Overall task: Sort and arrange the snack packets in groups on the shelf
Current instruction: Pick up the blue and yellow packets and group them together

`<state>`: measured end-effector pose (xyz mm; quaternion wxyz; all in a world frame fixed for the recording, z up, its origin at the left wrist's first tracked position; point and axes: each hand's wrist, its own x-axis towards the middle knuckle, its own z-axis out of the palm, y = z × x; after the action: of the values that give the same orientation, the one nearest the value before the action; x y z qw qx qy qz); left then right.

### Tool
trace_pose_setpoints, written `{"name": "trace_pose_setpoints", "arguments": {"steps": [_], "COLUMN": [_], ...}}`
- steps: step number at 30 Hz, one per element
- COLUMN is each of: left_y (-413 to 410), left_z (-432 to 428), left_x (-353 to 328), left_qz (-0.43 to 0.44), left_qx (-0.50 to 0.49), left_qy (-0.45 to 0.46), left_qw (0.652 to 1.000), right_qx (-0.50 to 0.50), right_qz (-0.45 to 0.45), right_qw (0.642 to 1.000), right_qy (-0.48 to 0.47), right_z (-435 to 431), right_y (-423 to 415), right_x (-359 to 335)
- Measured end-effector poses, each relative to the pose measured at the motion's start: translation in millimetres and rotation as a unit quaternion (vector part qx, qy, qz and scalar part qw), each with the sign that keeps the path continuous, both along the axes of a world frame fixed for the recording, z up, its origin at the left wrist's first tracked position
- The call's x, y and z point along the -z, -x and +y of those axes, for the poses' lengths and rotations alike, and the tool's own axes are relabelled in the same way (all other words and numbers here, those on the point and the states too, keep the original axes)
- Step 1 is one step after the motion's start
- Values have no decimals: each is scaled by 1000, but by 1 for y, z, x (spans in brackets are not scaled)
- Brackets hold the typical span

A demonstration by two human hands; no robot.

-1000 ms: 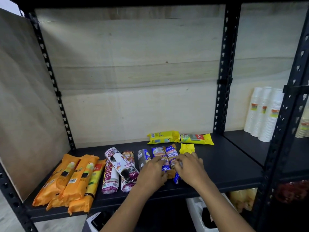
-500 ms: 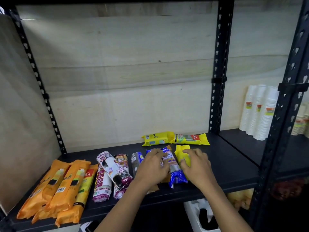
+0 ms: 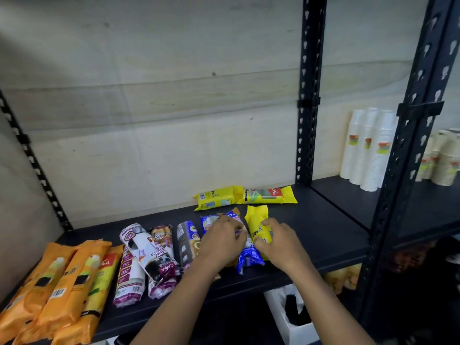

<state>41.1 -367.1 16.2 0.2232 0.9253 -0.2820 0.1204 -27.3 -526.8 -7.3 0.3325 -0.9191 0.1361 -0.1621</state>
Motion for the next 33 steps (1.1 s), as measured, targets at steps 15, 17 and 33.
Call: {"name": "trace_pose_setpoints", "arguments": {"steps": [15,17,33], "left_y": [2,0,-9], "left_z": [-6,-6,-4], "left_x": [4,6,13], "left_qz": [8,11,21], "left_qx": [-21,-20,-27], "left_qy": [-5,-3,14], "left_qw": [1000,1000,999], "right_qx": [124,135,151], "right_qz": [-88,-94,-90], "right_qw": [988,986,984], "right_qy": [-29,-26,28], "right_z": [-82,-93,-135], "right_y": [39,42,63], "right_x": [1,1,6]}}
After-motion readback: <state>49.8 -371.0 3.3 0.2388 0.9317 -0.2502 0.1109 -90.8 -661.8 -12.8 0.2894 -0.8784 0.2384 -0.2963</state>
